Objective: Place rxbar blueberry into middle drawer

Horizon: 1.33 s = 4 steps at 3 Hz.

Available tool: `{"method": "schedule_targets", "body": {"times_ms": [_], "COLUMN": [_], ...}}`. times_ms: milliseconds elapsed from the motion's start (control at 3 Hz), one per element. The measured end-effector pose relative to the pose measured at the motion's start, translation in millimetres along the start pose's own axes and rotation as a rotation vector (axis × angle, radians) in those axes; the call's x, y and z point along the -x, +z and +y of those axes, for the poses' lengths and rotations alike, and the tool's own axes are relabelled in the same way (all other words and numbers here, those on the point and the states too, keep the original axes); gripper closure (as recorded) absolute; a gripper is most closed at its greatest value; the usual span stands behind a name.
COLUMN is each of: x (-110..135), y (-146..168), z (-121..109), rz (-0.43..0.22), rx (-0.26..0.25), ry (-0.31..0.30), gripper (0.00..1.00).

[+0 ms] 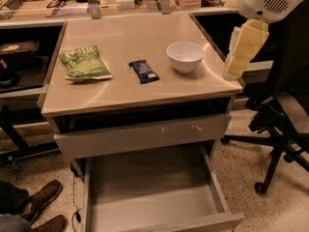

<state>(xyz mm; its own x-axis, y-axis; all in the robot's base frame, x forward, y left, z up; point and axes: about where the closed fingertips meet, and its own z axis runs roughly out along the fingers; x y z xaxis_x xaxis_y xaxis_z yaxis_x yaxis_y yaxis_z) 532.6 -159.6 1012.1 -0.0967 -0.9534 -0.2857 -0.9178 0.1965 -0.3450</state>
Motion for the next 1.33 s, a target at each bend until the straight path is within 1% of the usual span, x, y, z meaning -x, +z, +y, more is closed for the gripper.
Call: {"method": "schedule_targets", "body": {"times_ms": [333, 667, 1000, 1333], "x": [5, 16, 33, 33], "y": [12, 41, 76, 76], "z": [1, -18, -33, -33], "rz": [-0.025, -0.067, -0.091, -0.091], "rx": [0.009, 0.011, 0.058, 0.058], "ry": [0.027, 0.141, 0.264, 0.264], "gripper": [0.00, 0.00, 0.00, 0.00]}}
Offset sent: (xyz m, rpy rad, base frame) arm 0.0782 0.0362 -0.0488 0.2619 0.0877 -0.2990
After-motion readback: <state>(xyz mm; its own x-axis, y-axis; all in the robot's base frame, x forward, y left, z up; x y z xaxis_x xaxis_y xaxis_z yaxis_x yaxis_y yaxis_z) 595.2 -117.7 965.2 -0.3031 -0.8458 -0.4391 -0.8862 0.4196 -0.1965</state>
